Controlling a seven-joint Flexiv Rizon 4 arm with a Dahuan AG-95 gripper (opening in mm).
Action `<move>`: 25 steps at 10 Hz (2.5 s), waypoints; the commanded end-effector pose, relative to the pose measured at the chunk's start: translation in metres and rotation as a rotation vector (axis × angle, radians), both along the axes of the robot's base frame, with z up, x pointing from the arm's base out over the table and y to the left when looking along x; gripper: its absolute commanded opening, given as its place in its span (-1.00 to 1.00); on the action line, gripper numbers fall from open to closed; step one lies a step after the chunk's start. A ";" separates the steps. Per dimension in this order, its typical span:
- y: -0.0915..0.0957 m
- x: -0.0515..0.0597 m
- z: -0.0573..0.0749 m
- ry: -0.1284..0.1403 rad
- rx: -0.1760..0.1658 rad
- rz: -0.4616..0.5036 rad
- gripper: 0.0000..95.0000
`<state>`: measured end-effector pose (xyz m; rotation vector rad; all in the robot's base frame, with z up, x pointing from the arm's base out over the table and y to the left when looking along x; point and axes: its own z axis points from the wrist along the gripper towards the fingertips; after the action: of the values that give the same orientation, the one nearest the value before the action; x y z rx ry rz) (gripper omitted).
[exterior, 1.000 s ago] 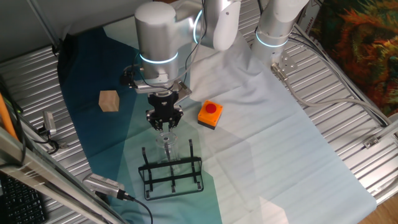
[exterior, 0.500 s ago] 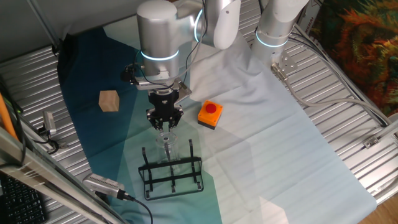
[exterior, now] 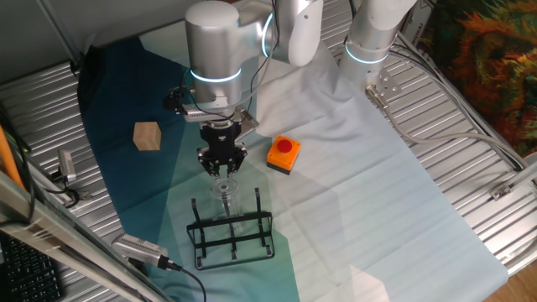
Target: Take the cup off the cup rack
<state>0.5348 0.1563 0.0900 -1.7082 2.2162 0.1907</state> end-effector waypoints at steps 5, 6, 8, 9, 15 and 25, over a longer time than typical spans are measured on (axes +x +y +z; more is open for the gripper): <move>0.002 0.004 -0.001 -0.007 0.014 0.001 -0.60; 0.002 0.004 -0.001 -0.008 0.014 0.000 -0.60; 0.002 0.004 -0.002 -0.016 0.030 0.000 -0.60; 0.003 0.004 -0.002 -0.018 0.033 0.000 -0.60; 0.004 0.003 -0.002 -0.024 0.041 -0.008 -0.60; 0.006 0.003 -0.011 -0.044 0.058 -0.021 -0.60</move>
<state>0.5372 0.1632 0.0800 -1.6426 2.1735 0.2157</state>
